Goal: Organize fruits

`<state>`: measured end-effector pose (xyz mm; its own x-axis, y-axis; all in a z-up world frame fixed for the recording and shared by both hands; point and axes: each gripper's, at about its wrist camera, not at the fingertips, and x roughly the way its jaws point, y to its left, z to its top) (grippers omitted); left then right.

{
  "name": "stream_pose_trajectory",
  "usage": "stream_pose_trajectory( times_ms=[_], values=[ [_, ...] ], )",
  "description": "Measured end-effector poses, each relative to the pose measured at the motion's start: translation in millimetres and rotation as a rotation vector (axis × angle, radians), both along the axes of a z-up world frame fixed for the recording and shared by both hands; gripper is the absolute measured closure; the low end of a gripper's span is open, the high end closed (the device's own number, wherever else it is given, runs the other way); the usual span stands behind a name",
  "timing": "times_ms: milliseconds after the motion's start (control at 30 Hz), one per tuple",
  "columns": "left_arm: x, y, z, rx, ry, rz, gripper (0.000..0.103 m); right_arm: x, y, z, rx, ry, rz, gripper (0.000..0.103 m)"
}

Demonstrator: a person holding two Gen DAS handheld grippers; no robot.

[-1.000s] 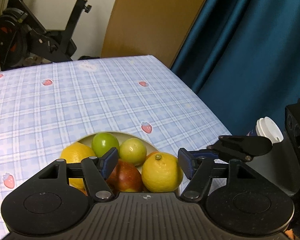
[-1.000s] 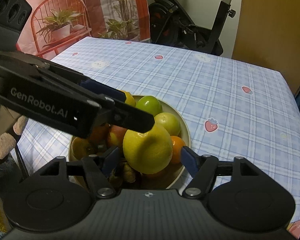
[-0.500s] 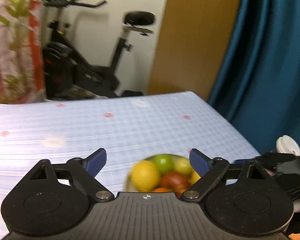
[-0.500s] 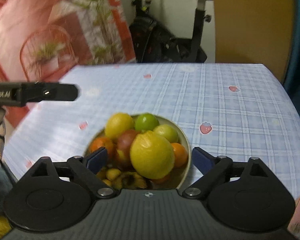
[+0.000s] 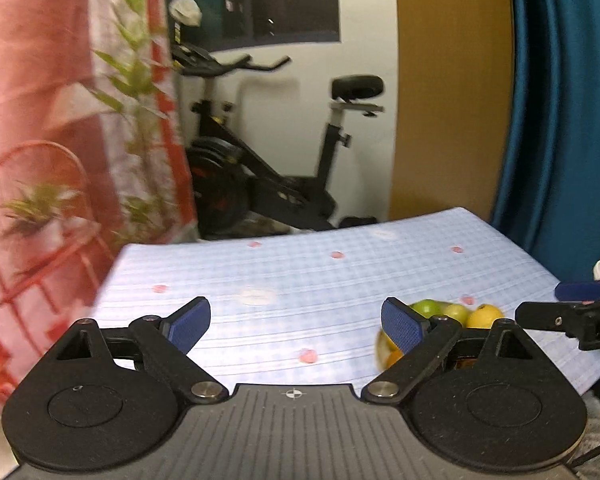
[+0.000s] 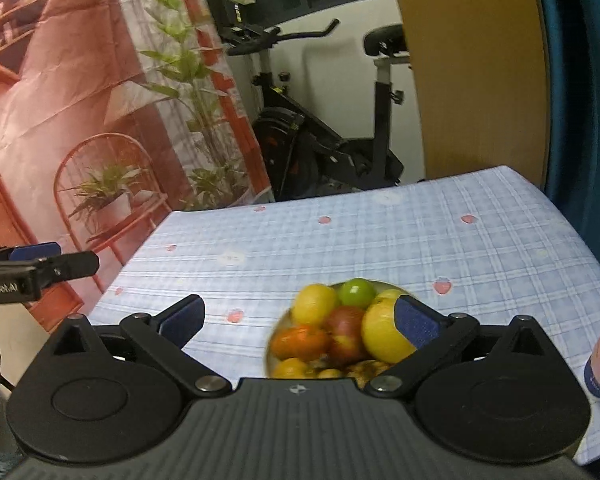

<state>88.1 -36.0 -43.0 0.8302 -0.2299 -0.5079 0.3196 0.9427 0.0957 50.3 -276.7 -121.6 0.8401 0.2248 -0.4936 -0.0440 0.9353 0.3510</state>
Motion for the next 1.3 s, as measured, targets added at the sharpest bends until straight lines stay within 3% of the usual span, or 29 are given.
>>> stream_pose_trajectory(
  times_ms=[233, 467, 800, 1300],
  values=[
    [-35, 21, 13, -0.072, -0.012, 0.03, 0.007, -27, 51, 21, -0.095, -0.044, 0.014, 0.0],
    [-53, 23, 14, -0.063, -0.066, 0.104, 0.007, -41, 77, 20, -0.16, -0.039, 0.03, 0.0],
    [-64, 16, 14, -0.074, -0.112, 0.101, 0.008, -46, 75, 18, -0.161, -0.056, 0.002, 0.0],
    [-64, 19, 11, -0.075, -0.097, 0.106, 0.007, -50, 69, 19, -0.153, -0.062, -0.025, 0.0]
  ],
)
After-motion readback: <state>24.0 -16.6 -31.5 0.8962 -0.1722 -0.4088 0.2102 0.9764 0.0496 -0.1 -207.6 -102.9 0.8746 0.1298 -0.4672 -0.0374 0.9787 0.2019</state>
